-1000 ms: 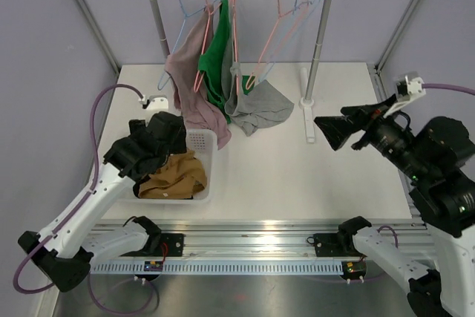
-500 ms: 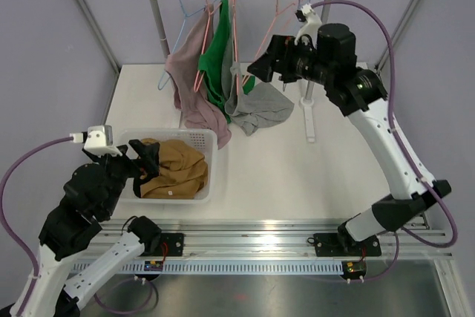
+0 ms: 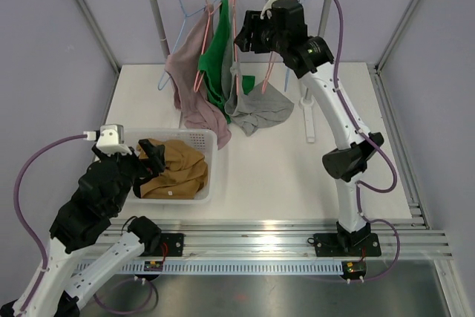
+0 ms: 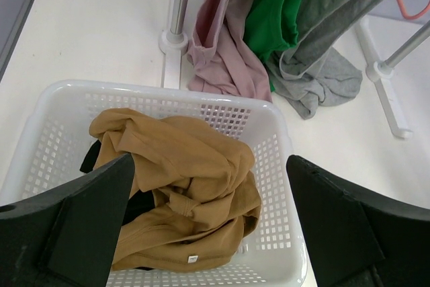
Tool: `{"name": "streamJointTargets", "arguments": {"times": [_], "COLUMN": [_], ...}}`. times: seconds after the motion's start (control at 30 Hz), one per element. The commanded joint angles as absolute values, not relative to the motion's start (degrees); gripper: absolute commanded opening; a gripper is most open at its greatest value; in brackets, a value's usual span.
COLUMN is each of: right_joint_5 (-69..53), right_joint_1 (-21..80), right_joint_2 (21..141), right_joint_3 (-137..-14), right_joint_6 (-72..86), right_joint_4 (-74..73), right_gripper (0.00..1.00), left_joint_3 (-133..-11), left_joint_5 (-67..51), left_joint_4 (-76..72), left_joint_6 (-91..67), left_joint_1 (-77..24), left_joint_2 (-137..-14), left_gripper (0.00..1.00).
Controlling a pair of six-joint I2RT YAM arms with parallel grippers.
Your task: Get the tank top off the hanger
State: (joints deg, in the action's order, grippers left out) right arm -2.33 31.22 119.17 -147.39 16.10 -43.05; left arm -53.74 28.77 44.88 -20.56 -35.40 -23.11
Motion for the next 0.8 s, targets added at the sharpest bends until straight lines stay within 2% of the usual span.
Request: {"name": "streamJointTargets", "arguments": {"times": [0.0, 0.13, 0.33, 0.4, 0.53, 0.57, 0.6, 0.7, 0.77], "right_joint_5": [1.13, 4.83, 8.87, 9.05, 10.1, 10.11, 10.11, 10.98, 12.04], "right_joint_1": [32.69, 34.19, 34.8, 34.8, 34.8, 34.8, 34.89, 34.8, 34.8], "right_joint_2": [119.88, 121.98, 125.33, 125.42, 126.3, 126.3, 126.3, 125.6, 124.11], "right_joint_3": [-150.21, -148.97, -152.23, -151.7, -151.7, -151.79, -151.7, -151.52, -150.82], "right_joint_6": [13.98, 11.96, 9.85, 9.58, 8.88, 8.79, 8.96, 9.14, 9.58], "right_joint_4": [-43.26, -40.96, -41.75, -40.78, -40.61, -40.69, -40.52, -40.25, -39.64], "right_gripper": [0.6, 0.53, 0.48, 0.43, 0.21, 0.1, 0.06, 0.0, 0.0], "left_joint_3": [-53.53, -53.35, -53.17, -53.26, -53.17, -53.17, -53.17, -53.17, -53.17], "left_joint_5": [27.69, 26.72, 25.75, 25.58, 25.31, 25.23, 25.14, 24.7, 24.61], "left_joint_4": [42.89, 42.8, 42.8, 42.8, 42.8, 42.8, 42.72, 42.71, 42.8], "left_joint_6": [-20.13, -20.21, -20.04, -19.95, -19.86, -19.78, -19.86, -19.78, -19.78], "left_joint_1": [-35.16, -35.16, -35.07, -35.07, -35.07, -35.07, -35.07, -35.07, -35.07], "left_joint_2": [-25.13, -25.22, -25.75, -25.93, -26.28, -26.37, -26.37, -26.72, -26.98], "left_gripper": [0.99, 0.99, 0.99, 0.99, 0.99, 0.99, 0.99, 0.99, 0.99]}}
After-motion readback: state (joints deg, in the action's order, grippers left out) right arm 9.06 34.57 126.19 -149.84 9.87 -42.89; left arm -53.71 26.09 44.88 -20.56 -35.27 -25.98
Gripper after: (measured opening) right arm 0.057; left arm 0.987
